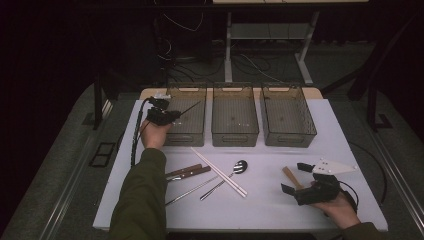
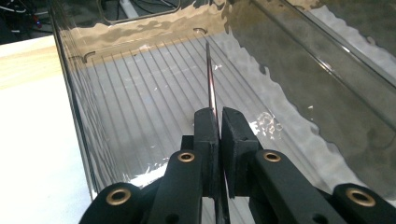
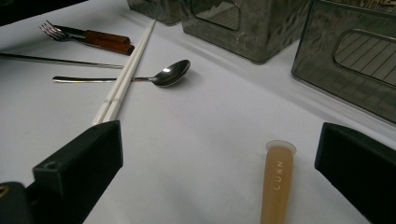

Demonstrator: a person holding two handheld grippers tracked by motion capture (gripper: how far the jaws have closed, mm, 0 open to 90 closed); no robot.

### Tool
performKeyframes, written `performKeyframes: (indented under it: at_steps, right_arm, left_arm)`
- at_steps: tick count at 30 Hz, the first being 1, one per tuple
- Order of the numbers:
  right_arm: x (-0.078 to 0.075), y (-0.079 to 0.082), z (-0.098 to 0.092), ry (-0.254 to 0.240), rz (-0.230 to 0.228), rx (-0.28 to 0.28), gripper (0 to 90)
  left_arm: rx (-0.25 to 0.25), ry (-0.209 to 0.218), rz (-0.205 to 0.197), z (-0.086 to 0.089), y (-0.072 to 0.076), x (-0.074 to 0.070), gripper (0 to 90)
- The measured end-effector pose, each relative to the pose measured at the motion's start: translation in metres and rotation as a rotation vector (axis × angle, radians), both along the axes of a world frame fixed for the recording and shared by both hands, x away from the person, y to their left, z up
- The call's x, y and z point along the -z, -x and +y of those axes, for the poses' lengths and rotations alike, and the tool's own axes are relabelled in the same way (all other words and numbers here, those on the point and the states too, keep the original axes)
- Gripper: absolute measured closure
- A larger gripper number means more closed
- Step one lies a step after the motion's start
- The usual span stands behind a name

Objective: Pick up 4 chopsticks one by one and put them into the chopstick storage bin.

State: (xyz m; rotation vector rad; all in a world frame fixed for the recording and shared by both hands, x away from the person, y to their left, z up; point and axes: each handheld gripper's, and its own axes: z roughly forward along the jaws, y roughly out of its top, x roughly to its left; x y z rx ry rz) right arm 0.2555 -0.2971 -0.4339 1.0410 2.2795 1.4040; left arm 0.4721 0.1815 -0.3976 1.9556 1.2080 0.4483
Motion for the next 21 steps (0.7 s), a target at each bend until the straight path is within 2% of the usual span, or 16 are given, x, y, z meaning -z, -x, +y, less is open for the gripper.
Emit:
performKeyframes:
  at_steps: [3, 5, 10, 17, 21]
  right_arm:
    - [0.0, 0.0, 0.0, -0.001, 0.0, 0.001, 1.1]
    - [0.0, 0.0, 0.0, -0.001, 0.0, 0.0, 1.0]
    - [0.0, 0.0, 0.0, -0.002, -0.001, 0.002, 1.1]
    - [-0.001, 0.001, 0.0, -0.001, -0.004, 0.004, 1.1]
    - [0.0, 0.001, 0.0, 0.002, -0.005, 0.004, 1.1]
  left_arm:
    - [-0.002, 0.004, -0.001, 0.001, 0.0, 0.0, 81.4]
    - [-0.01, 0.005, -0.01, 0.001, 0.0, 0.0, 69.6]
    - [-0.003, 0.025, -0.024, 0.004, 0.003, -0.005, 58.0]
    - [0.081, 0.074, -0.053, 0.005, 0.016, -0.018, 47.3]
    - [0.121, 0.086, -0.073, 0.003, 0.026, -0.028, 42.3]
